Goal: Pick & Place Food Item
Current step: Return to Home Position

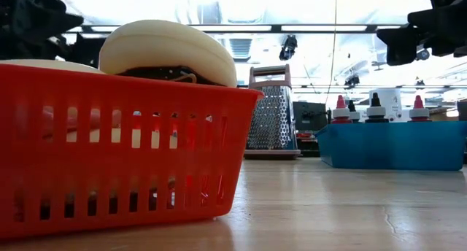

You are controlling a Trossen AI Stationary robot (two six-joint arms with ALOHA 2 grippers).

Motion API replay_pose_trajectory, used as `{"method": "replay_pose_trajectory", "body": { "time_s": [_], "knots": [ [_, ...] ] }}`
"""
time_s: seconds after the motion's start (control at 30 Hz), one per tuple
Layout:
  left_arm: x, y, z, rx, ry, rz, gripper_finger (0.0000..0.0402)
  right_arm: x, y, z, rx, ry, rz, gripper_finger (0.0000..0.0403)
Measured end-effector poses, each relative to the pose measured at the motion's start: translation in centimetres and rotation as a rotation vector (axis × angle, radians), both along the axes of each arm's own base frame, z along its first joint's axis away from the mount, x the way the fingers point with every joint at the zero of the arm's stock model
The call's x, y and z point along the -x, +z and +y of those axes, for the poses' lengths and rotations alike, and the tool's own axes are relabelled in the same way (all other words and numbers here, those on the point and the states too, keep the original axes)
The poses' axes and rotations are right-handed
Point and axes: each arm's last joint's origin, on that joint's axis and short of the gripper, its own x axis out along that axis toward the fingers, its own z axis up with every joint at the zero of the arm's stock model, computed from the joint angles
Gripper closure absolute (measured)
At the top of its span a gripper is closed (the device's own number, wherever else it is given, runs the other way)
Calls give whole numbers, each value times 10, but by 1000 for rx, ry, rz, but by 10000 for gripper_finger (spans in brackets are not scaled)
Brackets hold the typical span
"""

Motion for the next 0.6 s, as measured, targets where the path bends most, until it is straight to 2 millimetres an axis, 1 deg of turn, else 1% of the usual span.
{"method": "replay_pose_trajectory", "body": {
  "time_s": [0.07, 0.4, 0.6],
  "knots": [
    [-1, -4, 1, 7, 23, 17, 140, 0, -1, 1, -2, 10, 8, 142],
    [-1, -2, 2, -3, 63, -4, 140, 0, -1, 2, 16, 9, 8, 152],
    [-1, -2, 2, -2, 72, -3, 140, 0, -2, -2, 26, -100, 11, 147]
  ]
}}
